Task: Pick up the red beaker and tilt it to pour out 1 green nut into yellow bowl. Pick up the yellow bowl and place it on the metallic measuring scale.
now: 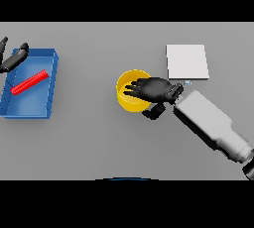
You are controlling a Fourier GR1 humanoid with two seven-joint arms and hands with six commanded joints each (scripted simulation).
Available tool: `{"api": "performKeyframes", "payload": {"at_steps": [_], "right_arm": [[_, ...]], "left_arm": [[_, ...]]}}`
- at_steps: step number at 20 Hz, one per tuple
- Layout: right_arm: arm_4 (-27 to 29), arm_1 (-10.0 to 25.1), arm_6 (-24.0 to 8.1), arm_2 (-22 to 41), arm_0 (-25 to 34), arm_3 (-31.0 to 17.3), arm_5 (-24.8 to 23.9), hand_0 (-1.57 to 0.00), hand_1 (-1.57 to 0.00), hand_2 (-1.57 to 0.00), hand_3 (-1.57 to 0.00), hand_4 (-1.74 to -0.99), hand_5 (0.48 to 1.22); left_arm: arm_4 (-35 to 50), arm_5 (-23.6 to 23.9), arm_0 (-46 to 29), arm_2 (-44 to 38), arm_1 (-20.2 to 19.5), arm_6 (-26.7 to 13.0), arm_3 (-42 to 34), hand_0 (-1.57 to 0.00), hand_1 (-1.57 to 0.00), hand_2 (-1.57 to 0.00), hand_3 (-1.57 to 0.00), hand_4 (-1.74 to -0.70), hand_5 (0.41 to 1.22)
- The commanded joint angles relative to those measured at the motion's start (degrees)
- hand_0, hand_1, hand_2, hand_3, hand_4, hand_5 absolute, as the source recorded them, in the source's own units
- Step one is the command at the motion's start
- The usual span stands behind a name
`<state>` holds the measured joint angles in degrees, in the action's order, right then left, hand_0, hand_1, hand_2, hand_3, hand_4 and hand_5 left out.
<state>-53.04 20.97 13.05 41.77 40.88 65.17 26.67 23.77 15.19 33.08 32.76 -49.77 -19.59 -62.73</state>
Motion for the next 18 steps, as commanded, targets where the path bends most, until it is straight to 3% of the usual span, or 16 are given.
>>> {"api": "performKeyframes", "payload": {"at_steps": [1, 3, 5, 7, 8, 10, 11, 13, 15, 18], "right_arm": [[0.1, -0.6, -0.5, 0.1, 0.2, -0.4, 0.5, 0.00, 0.00, 0.00, 0.00, -1.290, 0.746], [0.7, -1.5, -0.5, -0.2, 0.4, -1.0, 0.7, 0.00, 0.00, 0.00, 0.00, -1.305, 0.763], [1.2, -2.7, -2.8, -0.6, 0.4, -1.1, 1.9, 0.00, -0.02, -0.02, -0.04, -1.336, 0.810], [1.2, -2.9, -2.1, -0.4, 0.6, -1.8, 2.6, -0.29, -0.24, -0.18, -0.17, -1.387, 0.873], [0.8, -2.5, -0.5, 0.2, 0.5, -1.7, 2.1, -0.54, -0.47, -0.31, -0.26, -1.420, 0.943], [0.8, -2.7, -0.5, 0.1, 0.5, -1.3, 2.5, -0.91, -0.87, -0.69, -0.46, -1.512, 1.043], [1.1, -2.0, 1.1, 0.1, 0.1, -1.3, 1.9, -1.05, -1.01, -0.87, -0.57, -1.552, 1.079], [1.3, -1.8, 1.3, -0.1, -0.2, -1.1, 1.4, -1.23, -1.21, -1.12, -0.83, -1.614, 1.130], [1.0, -1.4, 0.7, 0.1, 0.0, -0.9, 0.9, -1.36, -1.34, -1.19, -1.04, -1.660, 1.163], [0.8, -1.1, 0.9, 0.0, 0.1, -1.0, -0.4, -1.46, -1.45, -1.26, -1.22, -1.699, 1.191]], "left_arm": [[0.1, 0.1, -0.6, 0.0, 0.0, 0.4, -0.2, 0.00, 0.00, 0.00, 0.00, -0.72, 0.688], [0.6, 0.4, -1.0, -0.1, -0.1, 0.6, -1.3, 0.00, 0.00, 0.00, 0.00, -0.72, 0.686], [0.3, 0.1, -0.6, -0.2, -0.4, -0.2, -0.4, 0.00, 0.00, 0.00, 0.00, -0.71, 0.686], [0.7, -0.4, -0.5, -0.4, -0.4, 0.3, -0.4, 0.00, 0.00, 0.00, 0.00, -0.71, 0.691], [0.7, -0.5, -0.1, -0.4, 0.1, 0.3, 0.1, 0.00, 0.00, 0.00, 0.00, -0.72, 0.692], [0.7, -0.6, -0.3, -0.5, -0.3, 0.7, -0.1, 0.00, 0.00, 0.00, 0.00, -0.72, 0.692], [0.8, -0.6, -0.3, -0.5, -0.7, 0.5, -0.9, 0.00, 0.00, 0.00, 0.00, -0.72, 0.693], [0.7, 0.3, -0.5, -0.4, -0.2, 0.4, -1.4, 0.00, 0.00, 0.00, 0.00, -0.72, 0.696], [0.5, 0.4, -0.7, -0.1, -0.3, 0.2, -1.6, 0.00, 0.00, 0.00, 0.00, -0.73, 0.698], [0.4, 0.1, -0.7, 0.0, -0.8, -0.3, -1.7, 0.00, 0.00, 0.00, 0.00, -0.72, 0.697]]}}
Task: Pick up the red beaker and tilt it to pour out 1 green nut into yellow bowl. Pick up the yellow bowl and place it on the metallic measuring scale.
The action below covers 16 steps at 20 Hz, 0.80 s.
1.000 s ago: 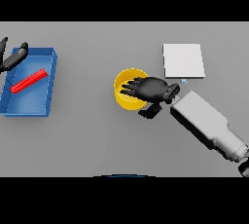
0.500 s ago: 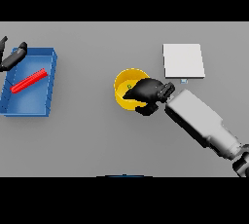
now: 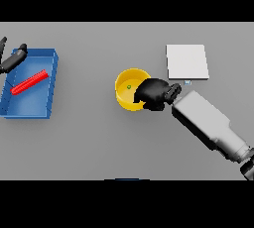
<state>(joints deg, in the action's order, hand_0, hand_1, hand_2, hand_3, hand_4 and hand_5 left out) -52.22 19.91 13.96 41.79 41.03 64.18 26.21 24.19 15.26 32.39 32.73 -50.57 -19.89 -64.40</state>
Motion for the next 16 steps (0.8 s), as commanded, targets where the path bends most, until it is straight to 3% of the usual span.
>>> {"api": "performKeyframes", "payload": {"at_steps": [1, 6, 11, 16], "right_arm": [[0.0, -0.3, -0.9, -0.1, 0.0, 0.2, -0.1, -1.48, -1.48, -1.29, -1.23, -1.708, 1.197], [2.2, 0.9, -1.7, -2.5, -0.2, 2.6, 1.3, -1.54, -1.54, -1.33, -1.34, -1.730, 1.213], [5.0, 4.2, -3.8, -6.3, 0.0, 8.9, 5.3, -1.56, -1.56, -1.43, -1.23, -1.737, 1.218], [5.0, 6.1, -6.9, -8.8, -0.1, 11.3, 4.5, -1.57, -1.57, -1.50, -1.16, -1.740, 1.220]], "left_arm": [[0.2, -0.1, 0.1, -0.2, -0.1, 0.0, 0.1, 0.00, 0.00, 0.00, 0.00, -0.72, 0.696], [0.3, -0.7, 0.5, 0.0, 0.6, -0.2, 1.0, 0.00, 0.00, 0.00, 0.00, -0.72, 0.696], [0.0, -0.4, -0.3, 0.0, 0.3, 0.7, 0.7, 0.00, 0.00, 0.00, 0.00, -0.72, 0.692], [0.0, -0.4, 0.1, 0.2, 0.2, -0.1, 0.0, 0.00, 0.00, 0.00, 0.00, -0.72, 0.686]]}}
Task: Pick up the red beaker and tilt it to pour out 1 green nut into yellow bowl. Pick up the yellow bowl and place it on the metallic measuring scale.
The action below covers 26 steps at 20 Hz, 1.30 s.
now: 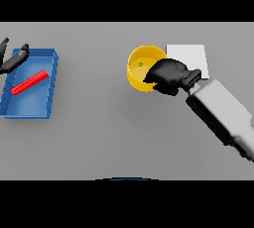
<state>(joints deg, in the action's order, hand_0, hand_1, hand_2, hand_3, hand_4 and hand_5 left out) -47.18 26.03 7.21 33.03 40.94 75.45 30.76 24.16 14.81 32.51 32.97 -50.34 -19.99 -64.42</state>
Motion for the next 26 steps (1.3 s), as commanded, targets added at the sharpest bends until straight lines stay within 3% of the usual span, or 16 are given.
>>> {"api": "performKeyframes", "payload": {"at_steps": [1, 4, 7, 10, 13, 16, 18, 22, 26], "right_arm": [[0.2, 0.4, -0.1, -0.2, -0.3, 1.1, 0.3, -1.56, -1.57, -1.51, -1.16, -1.740, 1.220], [0.1, 1.5, -1.3, -1.9, 0.5, 0.7, 0.0, -1.56, -1.57, -1.51, -1.15, -1.741, 1.220], [-0.6, 2.8, -0.6, -3.2, 0.2, -1.3, -2.8, -1.57, -1.57, -1.54, -1.15, -1.741, 1.221], [-0.6, 3.0, -1.2, -5.0, 1.4, -5.7, -5.0, -1.57, -1.57, -1.53, -1.15, -1.741, 1.221], [-1.8, 3.8, 0.3, -6.2, 2.4, -10.4, -8.2, -1.57, -1.57, -1.54, -1.14, -1.741, 1.221], [-3.0, 3.7, 0.2, -7.3, 3.6, -16.2, -10.7, -1.57, -1.57, -1.54, -1.15, -1.741, 1.221], [-3.0, 3.5, 1.8, -8.1, 4.1, -19.9, -11.9, -1.57, -1.57, -1.52, -1.16, -1.741, 1.221], [-3.4, 2.2, 1.7, -9.3, 4.7, -26.9, -14.8, -1.57, -1.57, -1.46, -1.27, -1.741, 1.221], [-3.1, 1.5, 4.1, -10.4, 5.8, -31.9, -15.7, -1.57, -1.57, -1.42, -1.35, -1.741, 1.221]], "left_arm": [[0.0, 0.2, 0.4, 0.0, -0.3, -1.1, -0.4, 0.00, 0.00, 0.00, 0.00, -0.72, 0.686], [0.1, 0.2, -0.1, -0.2, -0.8, -0.5, -0.8, 0.00, 0.00, 0.00, 0.00, -0.72, 0.698], [0.1, 0.4, 0.0, -0.1, -0.8, -0.9, -1.5, 0.00, 0.00, 0.00, 0.00, -0.73, 0.715], [0.0, 1.2, -0.4, 0.0, -1.3, -2.6, -2.1, 0.00, 0.00, 0.00, 0.00, -0.73, 0.720], [0.6, 0.4, 0.2, -0.3, -1.3, -3.2, -1.6, 0.00, 0.00, 0.00, 0.00, -0.74, 0.730], [0.8, 0.2, -0.4, -0.3, -1.3, -2.9, -1.6, 0.00, 0.00, 0.00, 0.00, -0.73, 0.735], [0.2, 0.8, -1.1, 0.1, -1.4, -2.3, -2.4, 0.00, 0.00, 0.00, 0.00, -0.72, 0.732], [0.5, 0.9, -0.4, -0.1, -1.7, -3.8, -2.7, 0.00, 0.00, 0.00, 0.00, -0.72, 0.714], [0.2, 0.3, -0.5, 0.2, -1.5, -3.5, -1.9, 0.00, 0.00, 0.00, 0.00, -0.72, 0.710]]}}
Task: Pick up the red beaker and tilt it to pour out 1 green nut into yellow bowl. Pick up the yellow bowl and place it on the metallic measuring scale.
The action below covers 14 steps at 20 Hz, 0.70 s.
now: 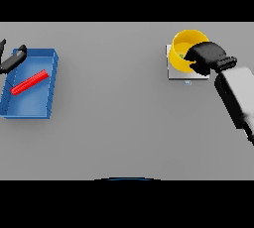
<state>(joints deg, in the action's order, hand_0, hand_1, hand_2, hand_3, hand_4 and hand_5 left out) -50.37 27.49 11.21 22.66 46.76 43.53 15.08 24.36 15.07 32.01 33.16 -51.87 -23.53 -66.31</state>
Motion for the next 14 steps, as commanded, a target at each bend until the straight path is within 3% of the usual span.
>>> {"api": "performKeyframes", "payload": {"at_steps": [1, 5, 7, 8, 9, 11, 14], "right_arm": [[0.6, -0.2, 0.0, -0.6, 0.3, -0.4, 0.4, -1.56, -1.57, -1.41, -1.37, -1.741, 1.221], [0.9, -1.3, 0.3, -1.2, 0.8, -3.7, 0.6, -1.42, -1.57, -1.36, -1.49, -1.741, 1.221], [0.9, -1.4, 0.1, -1.2, 1.0, -4.1, 1.2, -1.40, -1.57, -1.39, -1.36, -1.741, 1.221], [1.1, -1.4, 0.5, -1.7, 1.3, -4.7, 1.5, -1.33, -1.46, -1.42, -1.20, -1.741, 1.221], [1.5, -1.4, 0.5, -2.0, 1.0, -4.0, 1.9, -1.13, -1.32, -1.33, -1.06, -1.701, 1.221], [2.1, -1.3, 0.6, -2.3, 0.7, -3.6, 3.1, -0.72, -0.98, -1.04, -0.83, -1.619, 1.072], [1.6, -1.1, -0.2, -2.1, 1.1, -4.9, 3.6, -0.37, -0.58, -0.69, -0.61, -1.539, 0.933]], "left_arm": [[-0.1, 0.2, 0.4, 0.1, 0.2, -0.4, 0.0, 0.00, 0.00, 0.00, 0.00, -0.73, 0.710], [-0.1, 0.4, 0.1, 0.2, 0.0, -0.4, -0.8, 0.00, 0.00, 0.00, 0.00, -0.73, 0.712], [0.0, 0.3, 0.0, -0.1, -0.2, 0.0, -0.5, 0.00, 0.00, 0.00, 0.00, -0.73, 0.715], [0.1, 0.1, -0.1, -0.2, 0.0, 0.4, -0.2, 0.00, 0.00, 0.00, 0.00, -0.73, 0.717], [0.1, -0.2, 0.0, -0.2, 0.0, 0.3, 0.1, 0.00, 0.00, 0.00, 0.00, -0.73, 0.720], [0.3, -0.8, 0.3, -0.2, 0.5, 0.8, 1.1, 0.00, 0.00, 0.00, 0.00, -0.73, 0.728], [0.1, -0.4, 0.6, -0.2, 1.0, 0.7, 1.7, 0.00, 0.00, 0.00, 0.00, -0.73, 0.717]]}}
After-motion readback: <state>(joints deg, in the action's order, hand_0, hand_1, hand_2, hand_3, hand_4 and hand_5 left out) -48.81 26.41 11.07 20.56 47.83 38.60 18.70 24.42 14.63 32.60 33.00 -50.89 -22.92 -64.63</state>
